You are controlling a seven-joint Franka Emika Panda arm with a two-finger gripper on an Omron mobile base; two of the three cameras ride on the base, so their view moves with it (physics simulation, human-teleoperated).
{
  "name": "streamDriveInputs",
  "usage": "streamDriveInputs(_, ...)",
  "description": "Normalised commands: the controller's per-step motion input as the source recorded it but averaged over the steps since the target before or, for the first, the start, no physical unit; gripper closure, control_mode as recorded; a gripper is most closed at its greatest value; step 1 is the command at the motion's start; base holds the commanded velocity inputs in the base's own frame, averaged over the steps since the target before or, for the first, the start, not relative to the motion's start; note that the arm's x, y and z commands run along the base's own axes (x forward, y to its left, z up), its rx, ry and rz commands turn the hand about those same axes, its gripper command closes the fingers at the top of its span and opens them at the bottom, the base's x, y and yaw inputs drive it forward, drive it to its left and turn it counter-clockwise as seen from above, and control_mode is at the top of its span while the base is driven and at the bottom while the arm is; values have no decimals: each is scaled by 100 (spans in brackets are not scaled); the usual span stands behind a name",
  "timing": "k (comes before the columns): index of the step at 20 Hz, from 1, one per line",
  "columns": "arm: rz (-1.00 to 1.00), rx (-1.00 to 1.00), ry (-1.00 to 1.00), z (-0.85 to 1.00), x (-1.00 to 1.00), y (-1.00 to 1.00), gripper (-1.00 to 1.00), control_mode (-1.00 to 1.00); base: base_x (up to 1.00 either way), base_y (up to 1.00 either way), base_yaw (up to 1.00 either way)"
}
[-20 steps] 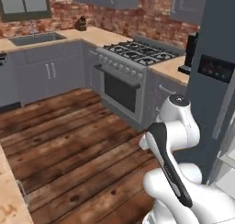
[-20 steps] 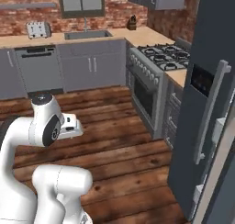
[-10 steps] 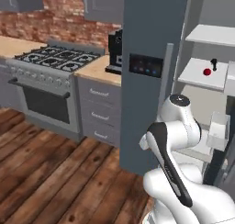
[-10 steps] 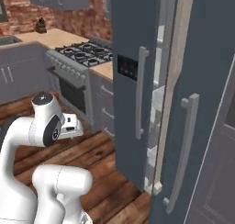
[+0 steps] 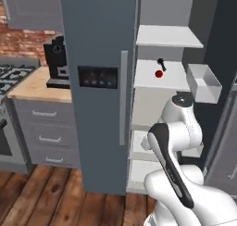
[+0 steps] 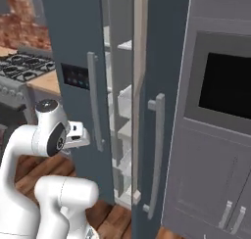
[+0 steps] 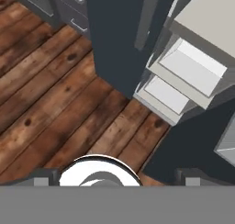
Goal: Pick the orange and apple from the fridge and place them on the plate next to the blender to make a fruit smoothie.
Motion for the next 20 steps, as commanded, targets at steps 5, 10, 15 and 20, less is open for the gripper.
streamDriveInputs(5, 0, 0, 0, 0, 0, 0, -100, 100, 41, 34, -55)
streamDriveInputs(10, 0, 0, 0, 0, 0, 0, -100, 100, 24, 68, -35)
streamDriveInputs(15, 0, 0, 0, 0, 0, 0, -100, 100, 55, 24, -37)
streamDriveInputs(20, 0, 0, 0, 0, 0, 0, -100, 100, 59, 14, -29)
